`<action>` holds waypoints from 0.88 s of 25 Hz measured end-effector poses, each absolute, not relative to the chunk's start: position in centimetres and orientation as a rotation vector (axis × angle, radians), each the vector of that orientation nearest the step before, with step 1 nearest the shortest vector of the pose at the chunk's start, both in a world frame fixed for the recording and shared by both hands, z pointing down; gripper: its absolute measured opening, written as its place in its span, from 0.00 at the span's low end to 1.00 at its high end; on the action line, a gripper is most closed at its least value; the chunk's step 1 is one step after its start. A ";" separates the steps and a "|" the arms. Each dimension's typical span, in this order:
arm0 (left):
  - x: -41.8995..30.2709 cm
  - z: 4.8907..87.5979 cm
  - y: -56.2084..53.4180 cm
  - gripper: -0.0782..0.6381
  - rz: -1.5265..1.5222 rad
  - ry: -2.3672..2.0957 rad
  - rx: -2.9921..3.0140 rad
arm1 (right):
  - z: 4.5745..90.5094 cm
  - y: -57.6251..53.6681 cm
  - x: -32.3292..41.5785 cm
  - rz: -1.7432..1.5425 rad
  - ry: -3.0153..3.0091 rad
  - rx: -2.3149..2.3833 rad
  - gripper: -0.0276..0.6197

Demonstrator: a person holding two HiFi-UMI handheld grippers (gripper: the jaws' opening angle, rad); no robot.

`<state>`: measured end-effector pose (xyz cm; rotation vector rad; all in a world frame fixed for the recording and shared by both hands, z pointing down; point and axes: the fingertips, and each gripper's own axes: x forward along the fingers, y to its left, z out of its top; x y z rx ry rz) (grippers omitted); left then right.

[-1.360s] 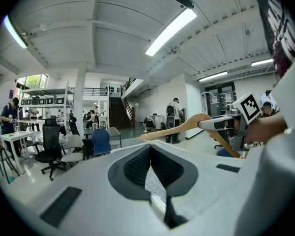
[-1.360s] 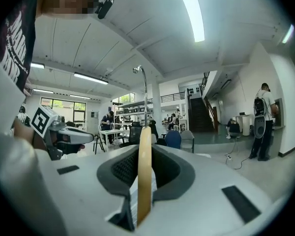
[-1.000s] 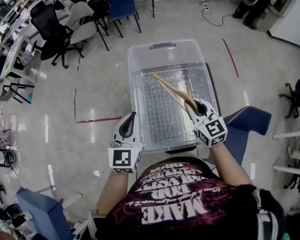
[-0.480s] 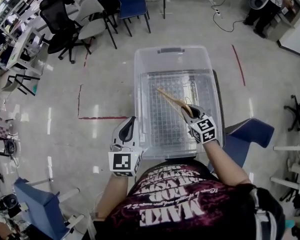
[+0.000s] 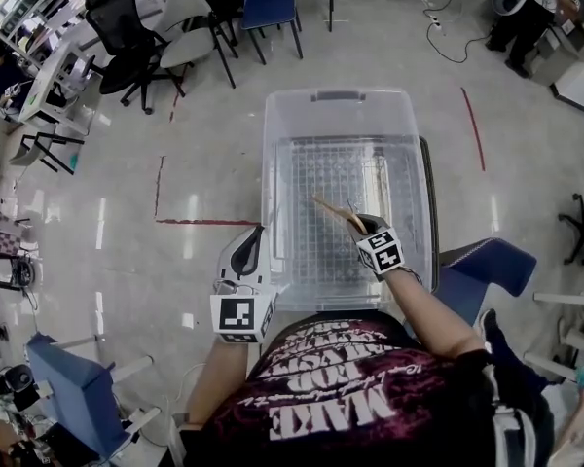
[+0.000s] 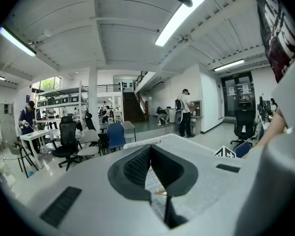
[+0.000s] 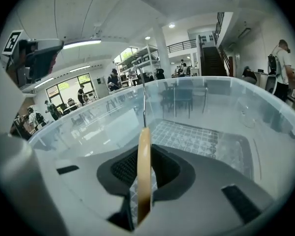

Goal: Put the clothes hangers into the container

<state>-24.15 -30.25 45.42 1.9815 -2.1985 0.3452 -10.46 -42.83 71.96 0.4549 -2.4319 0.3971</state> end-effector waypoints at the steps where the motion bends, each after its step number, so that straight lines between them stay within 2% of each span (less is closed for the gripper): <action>1: -24.0 45.5 -30.3 0.12 0.347 -2.200 1.979 | 72.5 -42.8 -10.4 0.403 -2.422 0.444 0.14; 6: -23.5 46.0 -30.7 0.12 0.360 -2.209 1.968 | 75.0 -42.4 -10.5 0.468 -2.372 0.373 0.16; 9: -23.3 46.4 -30.6 0.12 0.371 -2.200 1.960 | 77.0 -42.2 -10.1 0.627 -2.294 0.386 0.18; 10: -23.4 46.6 -30.5 0.12 0.375 -2.193 1.962 | 77.8 -42.1 -9.7 0.680 -2.257 0.405 0.20; 13: -23.5 46.8 -30.4 0.12 0.387 -2.178 1.974 | 78.3 -42.2 -8.6 0.776 -2.220 0.470 0.35; 22: -25.3 47.3 -30.1 0.12 0.351 -2.113 2.050 | 71.8 -43.6 -6.3 0.781 -2.357 0.648 0.36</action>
